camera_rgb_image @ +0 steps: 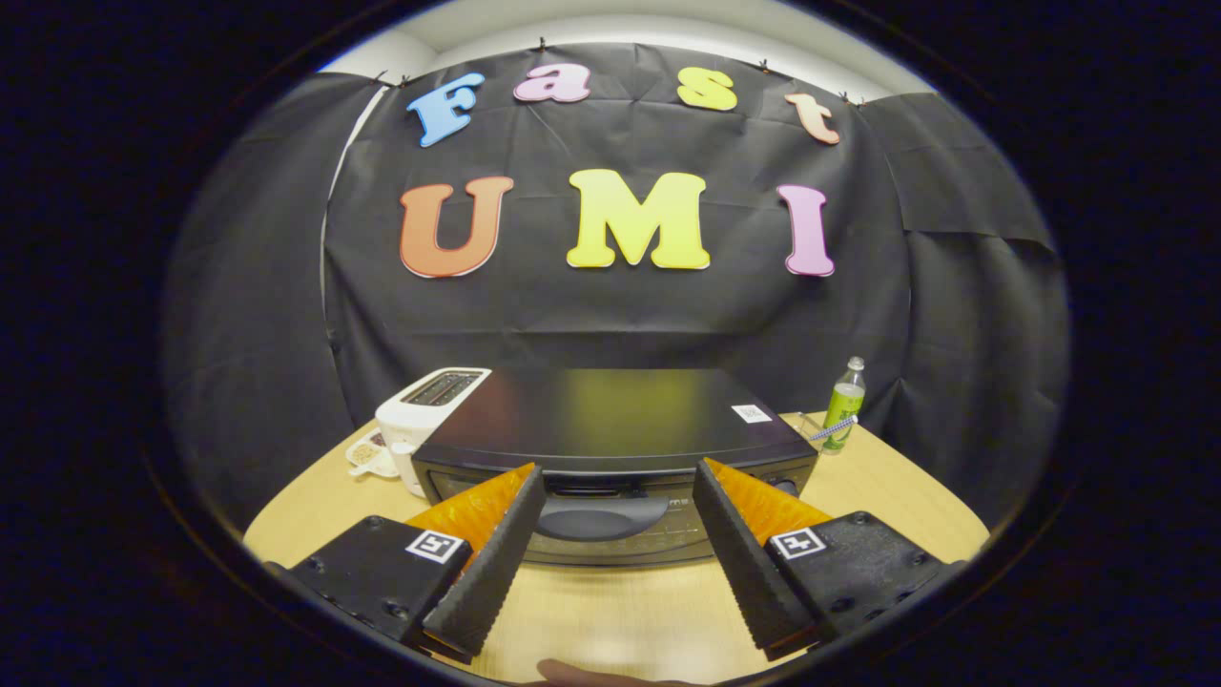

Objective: Open the toaster oven, put the food inside, and close the toaster oven door.

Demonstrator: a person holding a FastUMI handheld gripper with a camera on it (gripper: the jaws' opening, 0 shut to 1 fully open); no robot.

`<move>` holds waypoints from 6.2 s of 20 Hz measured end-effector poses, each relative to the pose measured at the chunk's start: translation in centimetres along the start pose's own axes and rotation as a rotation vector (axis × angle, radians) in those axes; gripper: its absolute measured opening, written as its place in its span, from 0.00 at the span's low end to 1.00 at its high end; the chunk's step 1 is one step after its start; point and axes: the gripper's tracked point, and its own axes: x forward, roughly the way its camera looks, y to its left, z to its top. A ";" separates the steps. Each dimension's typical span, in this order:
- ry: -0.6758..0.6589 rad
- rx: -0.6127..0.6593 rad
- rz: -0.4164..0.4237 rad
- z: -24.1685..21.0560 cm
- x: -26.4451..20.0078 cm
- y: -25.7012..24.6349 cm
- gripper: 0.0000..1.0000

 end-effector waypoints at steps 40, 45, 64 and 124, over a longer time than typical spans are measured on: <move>0.111 -0.064 0.046 -16.5 -5.5 -1.0 0.99; 0.228 -0.008 0.068 -19.2 -5.3 -1.2 0.99; 0.834 0.428 0.745 -15.3 -12.5 9.6 0.83; 0.013 1.083 0.165 -7.1 11.4 1.8 0.33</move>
